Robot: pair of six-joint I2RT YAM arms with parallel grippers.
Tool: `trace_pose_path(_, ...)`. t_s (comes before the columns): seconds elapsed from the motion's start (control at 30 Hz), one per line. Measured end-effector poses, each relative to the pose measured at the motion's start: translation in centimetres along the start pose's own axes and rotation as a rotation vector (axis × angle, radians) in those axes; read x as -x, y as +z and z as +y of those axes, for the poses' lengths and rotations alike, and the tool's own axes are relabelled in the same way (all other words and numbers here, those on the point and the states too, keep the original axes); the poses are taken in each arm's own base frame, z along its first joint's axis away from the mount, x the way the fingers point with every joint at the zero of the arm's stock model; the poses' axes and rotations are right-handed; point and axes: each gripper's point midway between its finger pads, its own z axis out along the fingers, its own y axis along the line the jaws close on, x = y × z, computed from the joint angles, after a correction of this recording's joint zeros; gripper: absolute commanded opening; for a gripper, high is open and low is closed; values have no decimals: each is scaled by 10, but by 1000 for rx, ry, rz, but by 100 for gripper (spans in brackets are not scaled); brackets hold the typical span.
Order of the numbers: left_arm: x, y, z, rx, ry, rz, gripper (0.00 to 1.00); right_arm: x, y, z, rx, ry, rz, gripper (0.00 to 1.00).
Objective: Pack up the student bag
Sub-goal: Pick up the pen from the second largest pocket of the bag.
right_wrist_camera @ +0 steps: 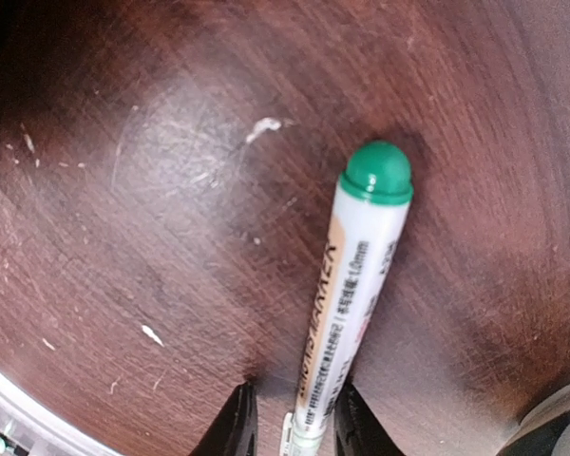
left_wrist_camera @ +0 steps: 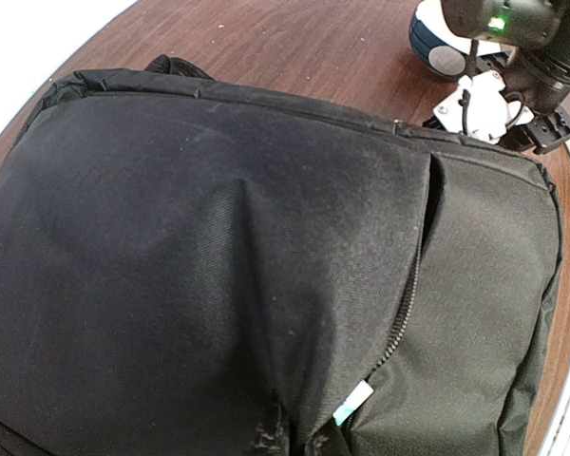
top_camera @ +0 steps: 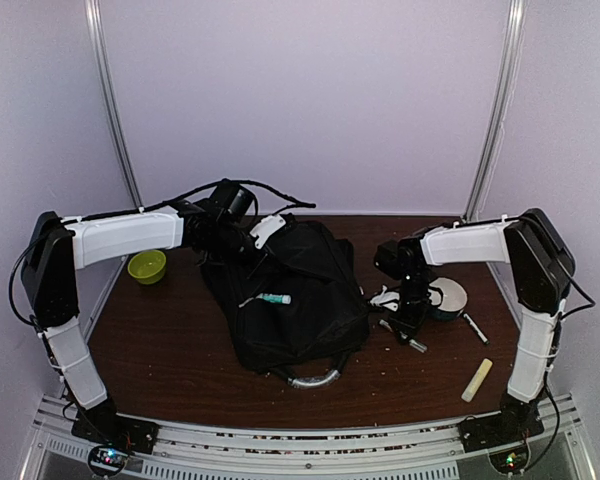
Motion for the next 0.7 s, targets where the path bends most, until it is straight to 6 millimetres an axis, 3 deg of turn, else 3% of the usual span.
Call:
trace_pose_path(0.27, 0, 0, 0, 0, 0, 0, 0, 1, 2, -2, -64, 20, -23, 13)
trace_pose_path(0.7, 0, 0, 0, 0, 0, 1, 0, 6, -1, -2, -54, 41, -53, 7)
